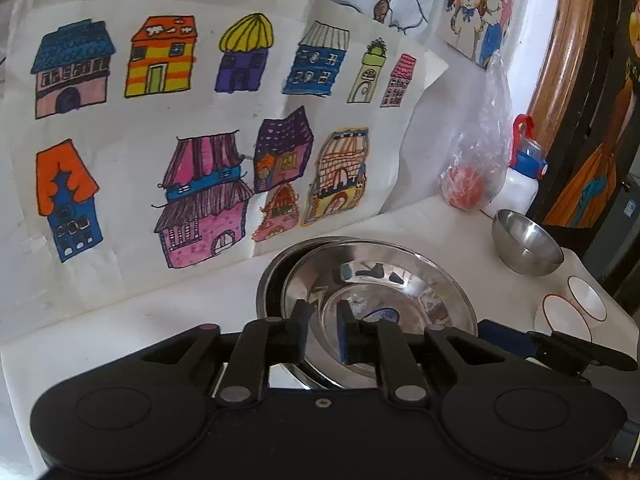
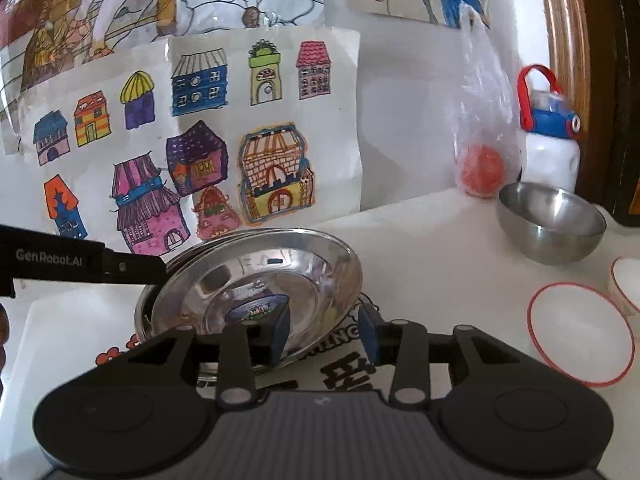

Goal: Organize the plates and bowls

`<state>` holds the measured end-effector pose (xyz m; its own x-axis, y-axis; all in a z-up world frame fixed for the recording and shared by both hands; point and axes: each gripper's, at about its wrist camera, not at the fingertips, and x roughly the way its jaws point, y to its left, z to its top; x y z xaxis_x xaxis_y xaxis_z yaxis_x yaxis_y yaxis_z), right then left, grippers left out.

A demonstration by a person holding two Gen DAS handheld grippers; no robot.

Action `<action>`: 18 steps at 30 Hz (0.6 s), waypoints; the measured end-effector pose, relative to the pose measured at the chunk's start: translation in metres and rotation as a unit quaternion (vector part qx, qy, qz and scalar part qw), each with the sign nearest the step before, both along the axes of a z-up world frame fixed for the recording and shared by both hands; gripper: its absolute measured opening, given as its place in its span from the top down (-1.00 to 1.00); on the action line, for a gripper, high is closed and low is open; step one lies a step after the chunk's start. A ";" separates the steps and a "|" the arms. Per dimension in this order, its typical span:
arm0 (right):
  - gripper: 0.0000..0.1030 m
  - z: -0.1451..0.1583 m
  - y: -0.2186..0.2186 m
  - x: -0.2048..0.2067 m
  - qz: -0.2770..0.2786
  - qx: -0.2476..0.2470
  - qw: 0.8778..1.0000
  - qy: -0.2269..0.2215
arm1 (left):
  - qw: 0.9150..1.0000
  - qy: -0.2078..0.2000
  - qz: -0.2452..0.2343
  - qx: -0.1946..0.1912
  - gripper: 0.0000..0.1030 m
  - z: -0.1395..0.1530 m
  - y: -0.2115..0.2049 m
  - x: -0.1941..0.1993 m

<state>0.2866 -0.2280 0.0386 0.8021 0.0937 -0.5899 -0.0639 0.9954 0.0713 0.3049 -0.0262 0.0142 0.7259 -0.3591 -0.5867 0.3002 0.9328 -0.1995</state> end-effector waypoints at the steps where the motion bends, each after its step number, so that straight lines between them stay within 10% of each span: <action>1: 0.12 0.000 0.002 0.001 0.003 -0.003 1.000 0.001 | 1.000 0.000 0.002 -0.001 0.61 0.000 0.001 0.000; 18: -0.92 0.033 -0.036 -0.063 -0.007 0.048 0.997 -0.057 | 0.999 -0.023 0.018 -0.019 -0.45 0.015 0.007 -0.025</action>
